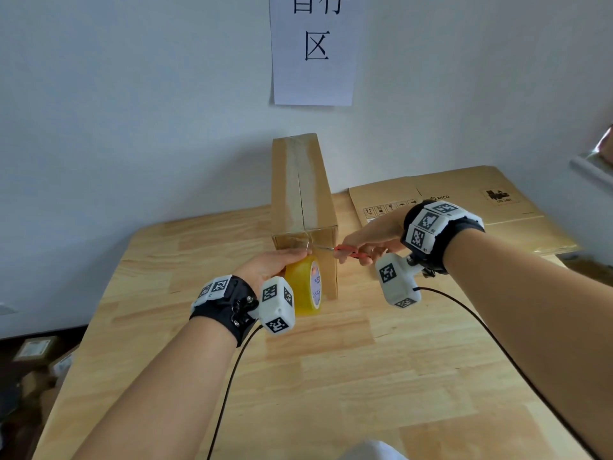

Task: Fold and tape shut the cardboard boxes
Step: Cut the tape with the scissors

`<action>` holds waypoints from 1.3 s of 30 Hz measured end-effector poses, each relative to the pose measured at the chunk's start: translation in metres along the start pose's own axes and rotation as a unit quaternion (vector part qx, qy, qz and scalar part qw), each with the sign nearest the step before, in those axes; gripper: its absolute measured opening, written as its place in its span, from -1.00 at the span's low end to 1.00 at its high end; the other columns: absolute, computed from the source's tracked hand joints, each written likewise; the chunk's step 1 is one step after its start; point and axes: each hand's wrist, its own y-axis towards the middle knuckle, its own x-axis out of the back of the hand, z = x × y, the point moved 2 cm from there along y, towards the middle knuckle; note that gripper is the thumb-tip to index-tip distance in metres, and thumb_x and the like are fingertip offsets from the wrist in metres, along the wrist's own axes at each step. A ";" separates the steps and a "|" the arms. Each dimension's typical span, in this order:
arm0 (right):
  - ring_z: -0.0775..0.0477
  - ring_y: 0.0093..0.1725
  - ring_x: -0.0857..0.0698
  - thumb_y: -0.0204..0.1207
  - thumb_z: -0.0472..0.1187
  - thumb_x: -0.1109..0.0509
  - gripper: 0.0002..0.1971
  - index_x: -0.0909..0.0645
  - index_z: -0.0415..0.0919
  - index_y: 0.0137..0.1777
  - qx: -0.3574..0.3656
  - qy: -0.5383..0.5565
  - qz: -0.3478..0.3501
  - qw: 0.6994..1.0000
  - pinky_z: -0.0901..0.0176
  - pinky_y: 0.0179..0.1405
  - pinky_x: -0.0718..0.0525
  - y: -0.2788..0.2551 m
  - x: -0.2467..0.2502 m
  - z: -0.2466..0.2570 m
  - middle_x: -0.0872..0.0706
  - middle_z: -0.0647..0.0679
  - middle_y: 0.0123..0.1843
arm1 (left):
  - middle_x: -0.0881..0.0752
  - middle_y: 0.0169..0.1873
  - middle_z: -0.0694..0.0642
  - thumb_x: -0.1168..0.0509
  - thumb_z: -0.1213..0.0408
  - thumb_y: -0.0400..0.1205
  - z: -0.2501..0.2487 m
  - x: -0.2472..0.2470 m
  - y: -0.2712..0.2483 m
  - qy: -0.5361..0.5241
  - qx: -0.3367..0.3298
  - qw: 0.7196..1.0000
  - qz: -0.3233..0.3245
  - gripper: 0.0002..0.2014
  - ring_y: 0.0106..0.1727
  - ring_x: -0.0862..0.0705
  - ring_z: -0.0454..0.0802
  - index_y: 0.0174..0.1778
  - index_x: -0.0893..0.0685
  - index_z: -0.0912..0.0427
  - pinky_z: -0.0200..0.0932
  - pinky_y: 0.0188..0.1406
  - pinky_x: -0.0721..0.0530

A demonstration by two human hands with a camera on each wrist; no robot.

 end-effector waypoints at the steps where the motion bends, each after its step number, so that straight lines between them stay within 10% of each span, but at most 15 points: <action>1: 0.05 -0.39 -0.36 0.39 0.24 -0.43 -0.63 -0.68 0.03 0.06 0.003 -0.001 -0.006 1.000 0.22 -0.28 -0.32 0.002 0.002 0.001 -0.55 0.05 -0.35 | -0.76 -0.08 0.11 -0.33 0.13 0.64 -0.001 0.001 -0.001 0.001 0.004 1.000 -0.002 -0.69 -0.38 -0.78 -0.09 0.29 -0.68 0.10 -0.27 -0.55 -0.66; 5: 0.11 -0.50 -0.31 0.11 0.27 -0.55 -0.28 -0.63 -0.15 0.22 -0.005 -0.029 -0.034 0.999 0.29 -0.45 -0.19 0.011 0.007 0.012 -0.53 0.08 -0.42 | -0.80 -0.04 0.17 -0.42 0.04 0.55 0.000 0.004 -0.002 0.018 0.020 1.000 0.002 -0.63 -0.22 -0.82 0.03 0.25 -0.70 0.07 -0.17 -0.43 -0.72; 8: 0.13 -0.52 -0.30 0.34 0.17 -0.48 -0.55 -0.57 -0.14 0.07 0.003 -0.062 -0.031 0.998 0.32 -0.52 -0.19 0.012 0.008 0.024 -0.49 0.08 -0.43 | -0.80 0.04 0.18 -0.47 -0.01 0.49 0.003 0.006 0.001 0.024 0.021 0.999 0.006 -0.58 0.03 -0.79 0.15 0.24 -0.72 0.03 -0.07 -0.24 -0.76; 19: 0.16 -0.55 -0.30 0.51 -0.08 -0.46 -0.87 -0.77 -0.10 -0.08 0.059 -0.038 -0.041 0.997 0.38 -0.57 -0.21 0.007 0.017 0.026 -0.51 0.08 -0.47 | -0.78 -0.14 0.11 -0.37 0.05 0.60 -0.001 0.009 0.007 0.043 0.018 0.999 0.011 -0.73 -0.38 -0.78 -0.07 0.17 -0.69 0.03 -0.26 -0.55 -0.66; 29: 0.13 -0.53 -0.31 0.45 0.01 -0.49 -0.67 -0.73 -0.20 0.08 0.047 -0.043 -0.062 0.996 0.33 -0.54 -0.23 0.013 0.006 0.030 -0.50 0.06 -0.46 | -0.79 0.08 0.14 -0.41 0.00 0.55 0.002 0.013 0.011 0.051 0.020 0.998 0.027 -0.62 0.07 -0.78 0.10 0.28 -0.69 -0.01 -0.07 -0.11 -0.77; 39: 0.16 -0.57 -0.29 0.44 -0.04 -0.52 -0.69 -0.74 -0.23 0.08 0.089 -0.064 -0.074 0.991 0.38 -0.59 -0.22 0.014 0.004 0.037 -0.50 0.07 -0.48 | -0.81 0.01 0.14 -0.38 0.04 0.60 0.000 0.015 0.012 0.065 0.020 0.997 0.032 -0.67 -0.12 -0.81 0.01 0.24 -0.70 0.05 -0.20 -0.38 -0.73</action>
